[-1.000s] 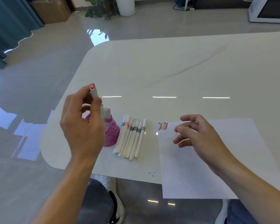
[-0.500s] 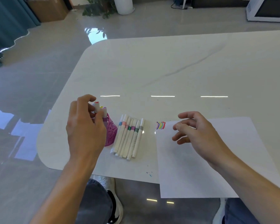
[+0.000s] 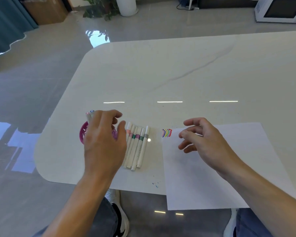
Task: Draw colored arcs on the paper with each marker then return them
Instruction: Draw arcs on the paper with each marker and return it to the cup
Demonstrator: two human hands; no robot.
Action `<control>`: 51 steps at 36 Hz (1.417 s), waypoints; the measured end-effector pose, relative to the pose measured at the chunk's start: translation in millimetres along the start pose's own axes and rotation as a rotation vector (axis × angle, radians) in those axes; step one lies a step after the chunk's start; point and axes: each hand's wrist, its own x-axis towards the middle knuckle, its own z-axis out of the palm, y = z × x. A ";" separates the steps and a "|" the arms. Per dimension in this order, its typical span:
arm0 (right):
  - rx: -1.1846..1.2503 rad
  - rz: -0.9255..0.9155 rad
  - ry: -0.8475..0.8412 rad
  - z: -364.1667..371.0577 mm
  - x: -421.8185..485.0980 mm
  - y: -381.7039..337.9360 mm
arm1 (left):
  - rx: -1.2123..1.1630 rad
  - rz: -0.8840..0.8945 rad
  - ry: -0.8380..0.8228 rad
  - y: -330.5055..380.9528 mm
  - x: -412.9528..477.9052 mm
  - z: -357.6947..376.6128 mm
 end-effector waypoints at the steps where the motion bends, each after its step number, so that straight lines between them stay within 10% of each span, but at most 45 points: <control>1: 0.001 0.001 0.000 -0.4 -0.1 0.1 | -0.010 0.006 -0.049 4.3 -2.8 3.7; 8: 0.006 0.009 0.005 -4.1 -0.3 0.5 | 0.137 -0.077 -0.497 14.2 -27.1 40.0; 28: -0.132 0.051 -0.095 1.6 -0.7 16.1 | 0.342 -0.079 -0.505 30.1 -24.6 65.4; 42: -0.127 -0.005 -0.118 -3.5 3.6 11.7 | -0.520 -0.251 -0.531 53.9 -29.7 70.7; 51: -0.228 -0.130 -0.098 -17.2 4.4 11.9 | -0.501 -0.210 -0.562 58.8 -27.2 72.5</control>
